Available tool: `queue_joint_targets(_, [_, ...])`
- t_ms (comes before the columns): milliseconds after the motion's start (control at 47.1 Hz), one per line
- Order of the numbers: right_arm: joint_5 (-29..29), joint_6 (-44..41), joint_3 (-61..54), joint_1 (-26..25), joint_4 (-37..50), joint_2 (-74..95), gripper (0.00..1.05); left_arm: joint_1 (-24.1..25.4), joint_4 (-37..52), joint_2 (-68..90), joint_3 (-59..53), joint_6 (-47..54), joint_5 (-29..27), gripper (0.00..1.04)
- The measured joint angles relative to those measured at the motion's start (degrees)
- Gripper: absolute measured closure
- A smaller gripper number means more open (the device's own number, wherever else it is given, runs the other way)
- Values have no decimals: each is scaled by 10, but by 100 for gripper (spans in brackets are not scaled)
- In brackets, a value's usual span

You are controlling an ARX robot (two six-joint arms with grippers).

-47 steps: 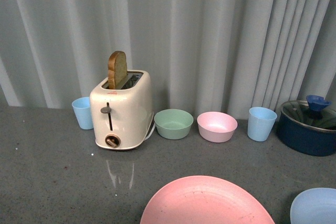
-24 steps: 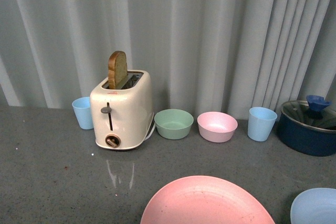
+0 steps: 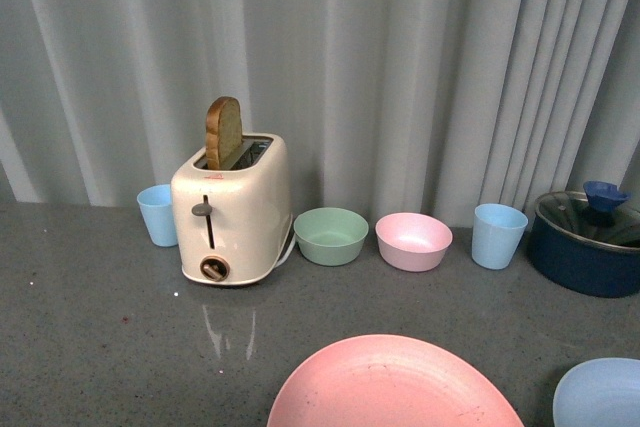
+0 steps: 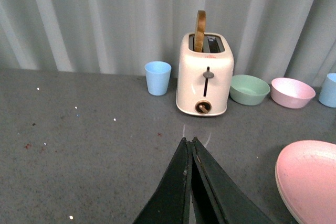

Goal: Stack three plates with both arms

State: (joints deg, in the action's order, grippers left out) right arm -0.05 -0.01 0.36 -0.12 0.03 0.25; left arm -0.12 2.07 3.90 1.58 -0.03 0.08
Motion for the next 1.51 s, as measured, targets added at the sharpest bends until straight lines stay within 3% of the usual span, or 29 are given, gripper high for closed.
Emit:
queue_joint_targets(276, [0,0,0,0,0,0,7,0,-20,-37,0,0,-1,98])
queue_joint_targets(849, [0,0,0,0,0,0,7,0,-20,-37,0,0,-1,5])
queue_joint_targets(892, [51,-13,0,17,17,16,7,0,-20,-37,0,0,-1,7])
queue_joint_targets(956, [188,-43,7,28,78,77,7,0,-20,-37,0,0,-1,7])
queue_joint_targets(977, [240,-55,12,19,103,107,7,0,-20,-37,0,0,-3,7])
queue_joint_targets(1019, [277,-66,26,-17,157,174,7,0,-20,-37,0,0,-1,7])
queue_joint_targets(1062, [262,-67,45,-66,205,242,7,0,-20,-37,0,0,-1,7])
queue_joint_targets(1125, [173,-56,99,-167,271,383,7,0,-20,-37,0,0,0,7])
queue_joint_targets(1210, [39,-31,204,-273,249,573,7,0,-20,-37,0,0,-1,7])
queue_joint_targets(1274, [-15,-27,260,-308,214,669,7,0,-20,-37,0,0,-1,7])
queue_joint_targets(1508, [-101,-86,415,-357,86,885,7,0,-20,-37,0,0,-1,7])
